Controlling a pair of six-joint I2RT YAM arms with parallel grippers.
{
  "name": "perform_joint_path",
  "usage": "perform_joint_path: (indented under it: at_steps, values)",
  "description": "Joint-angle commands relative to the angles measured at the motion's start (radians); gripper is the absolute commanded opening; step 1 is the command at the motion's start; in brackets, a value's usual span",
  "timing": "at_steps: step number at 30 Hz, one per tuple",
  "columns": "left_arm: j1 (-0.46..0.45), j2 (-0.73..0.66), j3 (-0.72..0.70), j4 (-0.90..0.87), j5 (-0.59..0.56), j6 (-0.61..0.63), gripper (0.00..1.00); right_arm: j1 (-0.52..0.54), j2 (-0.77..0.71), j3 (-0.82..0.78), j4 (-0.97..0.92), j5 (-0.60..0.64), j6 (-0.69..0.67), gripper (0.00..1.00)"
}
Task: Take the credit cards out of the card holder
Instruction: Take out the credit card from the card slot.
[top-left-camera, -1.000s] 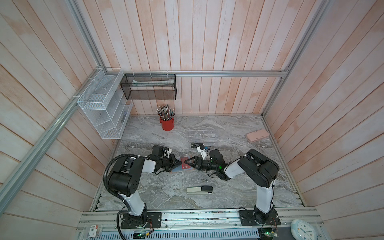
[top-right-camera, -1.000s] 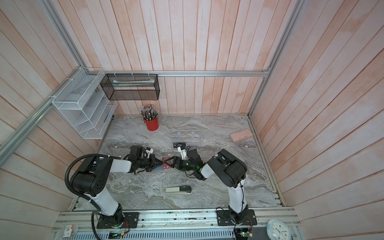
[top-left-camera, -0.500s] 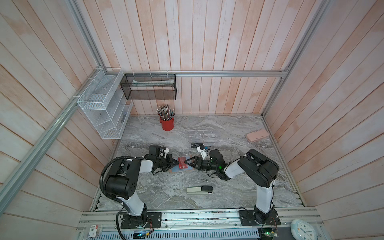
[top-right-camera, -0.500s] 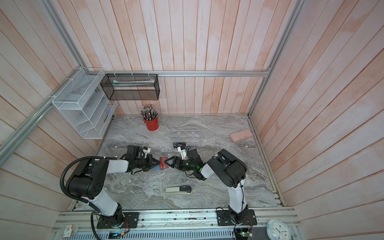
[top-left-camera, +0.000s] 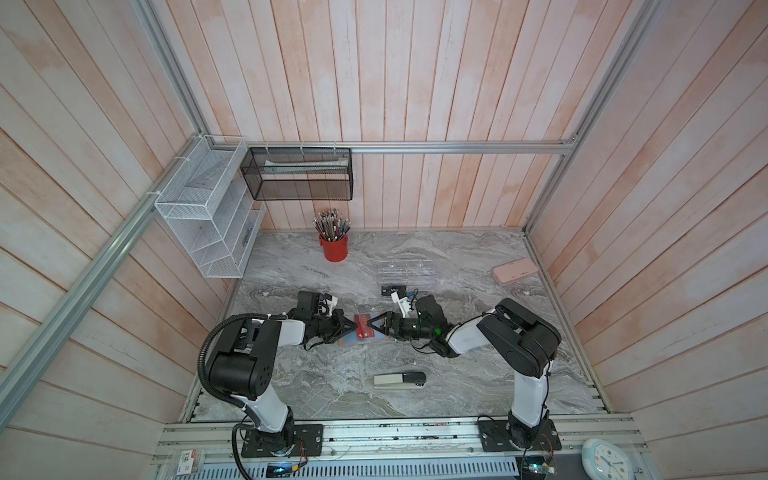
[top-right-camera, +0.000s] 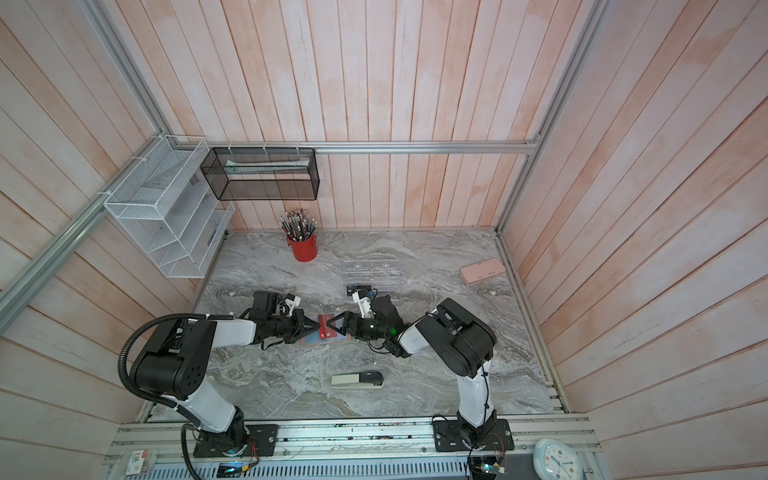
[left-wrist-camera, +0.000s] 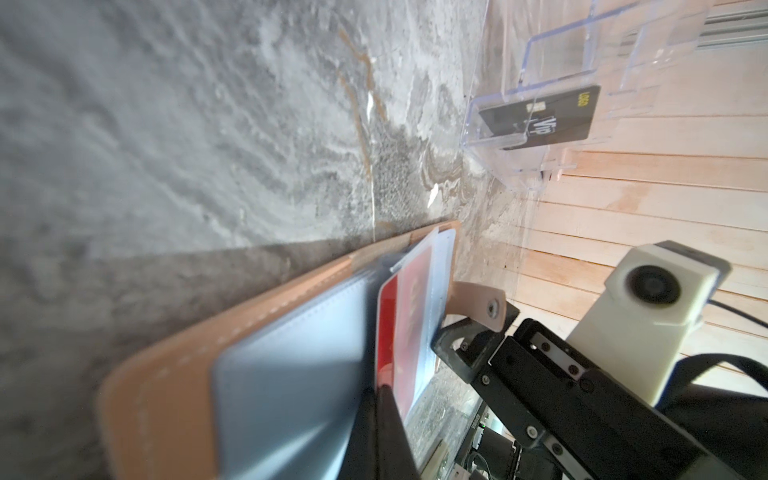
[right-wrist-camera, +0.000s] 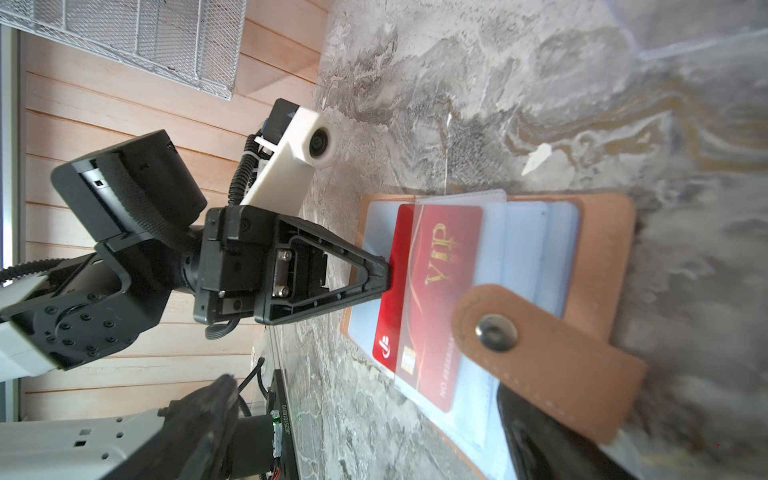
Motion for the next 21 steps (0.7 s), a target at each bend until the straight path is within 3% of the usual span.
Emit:
perform_joint_path:
  at_steps: [1,21]
  values:
    - [-0.006,-0.004,0.008,-0.011,0.0,0.013,0.0,0.016,-0.018,0.043,-0.073,0.012,-0.037,0.98]
    - [-0.011,0.0,0.027,-0.029,0.004,0.018,0.0,0.01,0.101,0.055,-0.081,0.039,0.048,0.98]
